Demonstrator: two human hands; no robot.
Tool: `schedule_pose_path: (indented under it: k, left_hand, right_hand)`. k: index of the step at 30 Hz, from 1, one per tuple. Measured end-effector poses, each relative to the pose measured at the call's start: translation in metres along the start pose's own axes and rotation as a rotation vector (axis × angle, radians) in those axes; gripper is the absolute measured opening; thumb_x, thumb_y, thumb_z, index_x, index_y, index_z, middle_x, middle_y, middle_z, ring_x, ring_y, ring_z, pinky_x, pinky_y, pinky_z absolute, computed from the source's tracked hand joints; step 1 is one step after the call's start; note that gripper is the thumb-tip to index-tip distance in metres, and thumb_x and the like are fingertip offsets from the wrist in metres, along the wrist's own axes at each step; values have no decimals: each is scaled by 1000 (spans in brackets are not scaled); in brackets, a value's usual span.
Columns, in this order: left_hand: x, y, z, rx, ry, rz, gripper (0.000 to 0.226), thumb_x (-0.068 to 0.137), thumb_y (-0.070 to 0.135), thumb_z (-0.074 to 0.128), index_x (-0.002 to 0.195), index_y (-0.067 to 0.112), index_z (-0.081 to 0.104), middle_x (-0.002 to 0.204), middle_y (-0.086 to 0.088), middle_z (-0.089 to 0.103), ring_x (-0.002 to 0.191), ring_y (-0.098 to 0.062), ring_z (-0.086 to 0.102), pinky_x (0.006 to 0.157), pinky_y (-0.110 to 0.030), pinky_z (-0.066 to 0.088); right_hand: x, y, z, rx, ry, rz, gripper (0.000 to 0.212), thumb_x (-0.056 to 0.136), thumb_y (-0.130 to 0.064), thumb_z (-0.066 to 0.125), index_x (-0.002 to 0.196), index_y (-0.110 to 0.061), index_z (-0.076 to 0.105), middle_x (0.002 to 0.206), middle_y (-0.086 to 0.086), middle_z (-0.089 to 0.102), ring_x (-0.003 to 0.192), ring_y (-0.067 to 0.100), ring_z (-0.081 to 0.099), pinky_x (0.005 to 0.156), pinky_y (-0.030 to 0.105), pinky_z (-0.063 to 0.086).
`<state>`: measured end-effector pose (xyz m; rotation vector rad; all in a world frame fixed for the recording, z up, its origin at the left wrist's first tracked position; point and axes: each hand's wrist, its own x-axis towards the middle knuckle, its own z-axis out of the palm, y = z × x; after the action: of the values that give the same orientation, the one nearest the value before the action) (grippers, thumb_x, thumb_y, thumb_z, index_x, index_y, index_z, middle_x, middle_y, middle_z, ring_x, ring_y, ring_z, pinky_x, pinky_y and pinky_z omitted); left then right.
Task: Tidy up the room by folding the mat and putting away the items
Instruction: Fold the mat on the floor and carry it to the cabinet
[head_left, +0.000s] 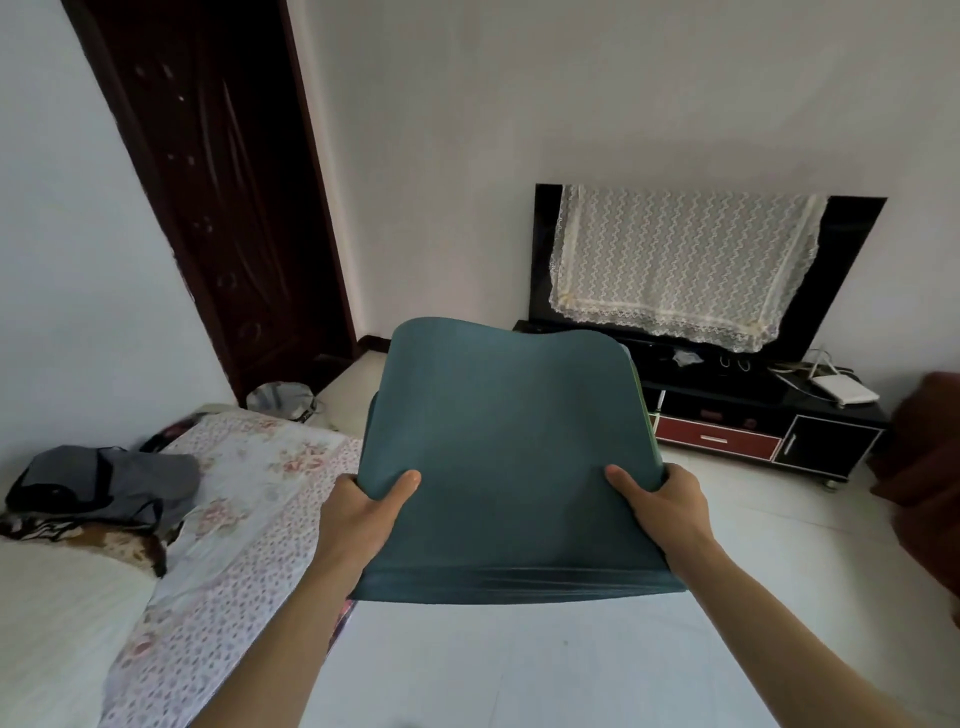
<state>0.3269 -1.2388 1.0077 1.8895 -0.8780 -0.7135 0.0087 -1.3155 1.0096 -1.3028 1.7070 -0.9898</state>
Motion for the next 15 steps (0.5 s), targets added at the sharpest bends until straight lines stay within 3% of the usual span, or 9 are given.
schedule_pose_path:
  k: [2, 5, 9, 15]
  left_hand:
    - [72, 3, 19, -35, -5, -11, 53, 78, 57, 77, 102, 15, 57, 96, -2, 66, 85, -20, 65, 69, -37, 54]
    - [107, 10, 27, -55, -9, -2, 54, 78, 58, 77, 102, 13, 59, 96, -3, 68, 86, -22, 66, 73, -42, 56]
    - [206, 32, 42, -85, -29, -17, 60, 77, 60, 75, 107, 11, 59, 99, -5, 68, 89, -25, 66, 75, -42, 56]
    - [308, 59, 55, -93, 7, -47, 53, 80, 55, 74, 108, 12, 58, 99, -4, 67, 88, -23, 65, 71, -38, 52]
  right_hand:
    - [64, -15, 35, -1, 21, -15, 52, 79, -49, 78, 113, -12, 61, 102, 3, 69, 91, 25, 65, 76, 37, 54]
    - [93, -35, 49, 4, 5, -17, 48, 80, -46, 78, 112, -13, 63, 102, 2, 70, 91, 24, 65, 77, 36, 54]
    - [177, -75, 91, 29, 11, -20, 43, 78, -42, 80, 108, -16, 66, 97, -1, 73, 90, 23, 70, 85, 45, 59]
    - [269, -106, 143, 73, 4, 5, 35, 76, -41, 78, 100, -18, 67, 94, 1, 74, 86, 25, 72, 80, 46, 61]
